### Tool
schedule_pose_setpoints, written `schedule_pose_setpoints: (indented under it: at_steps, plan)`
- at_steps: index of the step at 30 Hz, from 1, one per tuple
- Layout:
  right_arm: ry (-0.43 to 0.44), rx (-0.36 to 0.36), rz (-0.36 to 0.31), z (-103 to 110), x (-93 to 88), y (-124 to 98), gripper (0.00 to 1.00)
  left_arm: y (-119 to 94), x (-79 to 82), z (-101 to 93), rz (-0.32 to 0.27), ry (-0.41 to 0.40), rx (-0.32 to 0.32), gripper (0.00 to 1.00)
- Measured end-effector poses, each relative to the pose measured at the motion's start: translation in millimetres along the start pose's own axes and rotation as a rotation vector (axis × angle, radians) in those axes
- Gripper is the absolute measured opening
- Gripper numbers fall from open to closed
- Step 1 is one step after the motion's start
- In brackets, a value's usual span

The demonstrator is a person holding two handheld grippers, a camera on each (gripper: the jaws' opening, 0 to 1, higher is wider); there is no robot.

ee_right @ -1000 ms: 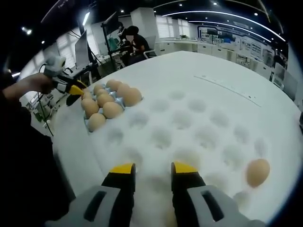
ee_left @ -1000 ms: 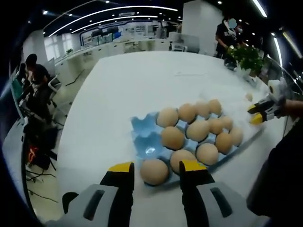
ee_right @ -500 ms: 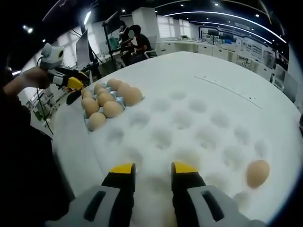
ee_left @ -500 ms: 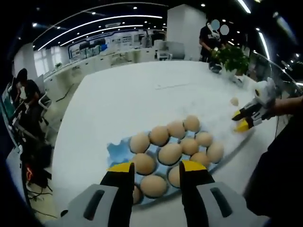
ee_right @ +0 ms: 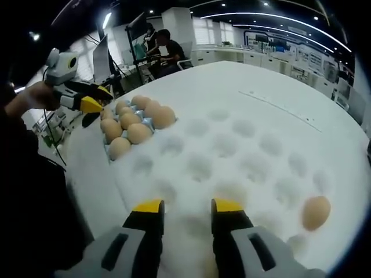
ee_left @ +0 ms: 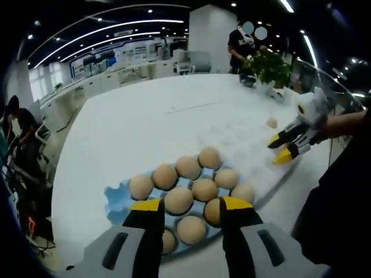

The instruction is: Place the egg into an empty slot of the egg tray after lifting it from the table, then release the egg inside the slot.

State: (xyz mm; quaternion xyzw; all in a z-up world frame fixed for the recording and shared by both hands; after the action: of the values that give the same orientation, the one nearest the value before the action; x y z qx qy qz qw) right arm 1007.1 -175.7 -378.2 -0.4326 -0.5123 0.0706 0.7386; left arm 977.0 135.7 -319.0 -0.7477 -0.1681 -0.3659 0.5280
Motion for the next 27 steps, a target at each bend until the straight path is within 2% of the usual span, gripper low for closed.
schedule_pose_setpoints:
  at_steps: [2,3,8,11,13,16,21,22,23,27]
  plan:
    - [0.094,0.0,-0.006,-4.1,1.1,-5.1,0.36,0.6,-0.2,-1.0,-0.001,-0.001,-0.003,0.38]
    - [0.107,0.003,-0.006,-6.4,0.6,-8.0,0.34,0.7,-0.5,-2.1,0.0,-0.002,-0.006,0.38]
    - [0.09,-0.041,-0.009,-18.0,-6.2,-25.9,0.32,0.3,-2.3,-5.4,0.008,0.008,-0.015,0.38]
    - [0.122,-0.051,-0.029,-23.2,-11.5,-38.0,0.32,1.2,-3.9,-3.9,0.015,-0.002,-0.017,0.38]
    - [0.095,-0.086,-0.019,-26.2,-15.6,-44.7,0.32,0.8,-3.8,-4.0,0.016,0.0,-0.018,0.38]
    - [0.081,-0.1,-0.002,-28.4,-21.9,-50.1,0.32,0.9,-3.4,-3.8,0.012,-0.005,-0.019,0.38]
    - [0.007,-0.12,0.073,-27.7,-34.8,-52.5,0.32,1.0,-2.8,-3.1,0.01,-0.01,-0.018,0.38]
    - [-0.037,-0.131,0.044,-27.6,-33.5,-51.2,0.32,0.9,-2.8,-3.3,0.011,-0.01,-0.018,0.38]
    - [-0.031,-0.128,0.055,-25.9,-34.3,-51.4,0.32,0.8,-3.2,-3.3,0.012,-0.01,-0.017,0.38]
    - [-0.124,-0.125,0.102,-20.3,-32.7,-52.0,0.32,0.5,-5.4,-4.4,0.017,-0.006,-0.018,0.38]
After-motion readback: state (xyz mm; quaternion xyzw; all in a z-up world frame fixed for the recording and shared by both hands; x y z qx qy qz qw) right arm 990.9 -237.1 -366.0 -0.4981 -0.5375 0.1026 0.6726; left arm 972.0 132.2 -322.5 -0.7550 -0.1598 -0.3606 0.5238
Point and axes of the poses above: the point that each gripper's makers call its tool centre point, and the gripper's own axes: y roughly forward along the fingers, z roughly to its left, x roughly out of its top, the point moved 9 cm from there along -y, roughly backward along the fingers, and after that the axes turned 10 degrees about -y, right-handed, at the moved point
